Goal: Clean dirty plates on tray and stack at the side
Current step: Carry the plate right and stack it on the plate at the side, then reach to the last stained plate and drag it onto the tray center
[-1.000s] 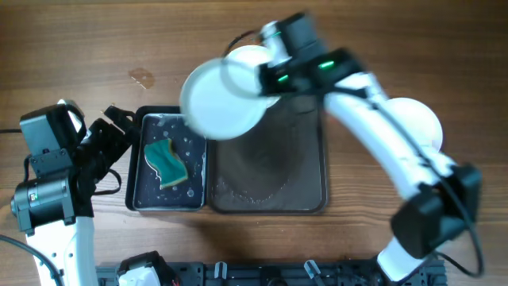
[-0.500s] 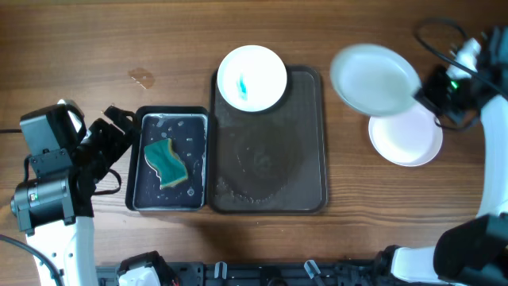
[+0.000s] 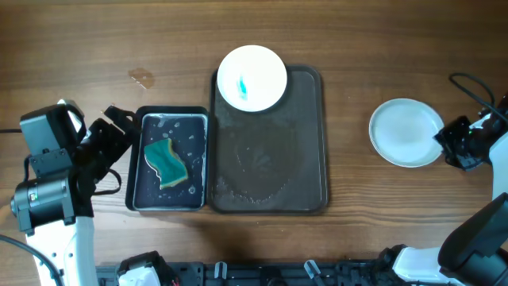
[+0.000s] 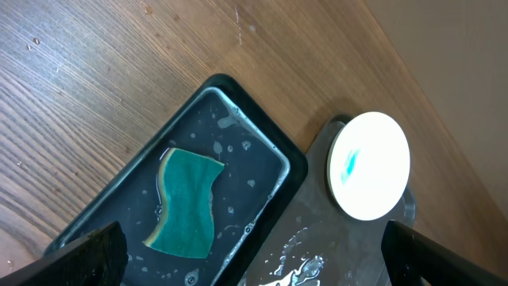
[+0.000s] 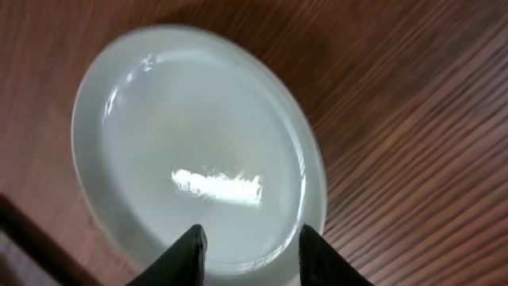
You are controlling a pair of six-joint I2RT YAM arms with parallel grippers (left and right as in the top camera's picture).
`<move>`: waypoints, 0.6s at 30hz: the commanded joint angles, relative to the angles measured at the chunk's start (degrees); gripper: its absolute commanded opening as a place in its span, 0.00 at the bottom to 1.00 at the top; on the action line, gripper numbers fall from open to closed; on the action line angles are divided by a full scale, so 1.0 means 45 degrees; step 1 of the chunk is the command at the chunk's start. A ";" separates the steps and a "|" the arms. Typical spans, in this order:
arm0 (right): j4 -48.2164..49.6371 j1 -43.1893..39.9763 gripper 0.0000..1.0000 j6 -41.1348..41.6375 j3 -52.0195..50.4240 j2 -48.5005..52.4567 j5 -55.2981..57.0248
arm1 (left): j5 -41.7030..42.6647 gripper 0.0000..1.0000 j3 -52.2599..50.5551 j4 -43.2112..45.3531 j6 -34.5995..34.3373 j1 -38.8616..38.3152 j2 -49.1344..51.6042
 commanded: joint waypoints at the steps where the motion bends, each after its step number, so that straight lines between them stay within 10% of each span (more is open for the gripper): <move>1: -0.0661 0.0525 0.45 -0.1151 0.1224 -0.0903 -0.2059 | 0.0151 1.00 0.0223 0.0000 0.0058 0.0083 0.0034; 8: -0.3016 0.6139 0.45 -0.2900 0.4721 -0.2331 -0.1904 | 0.0151 1.00 0.0223 0.0000 0.0058 0.0083 0.0034; 18: 0.2035 1.2347 0.53 -0.3191 0.4915 0.2803 0.1452 | 0.0151 1.00 0.0223 0.0000 0.0058 0.0083 0.0034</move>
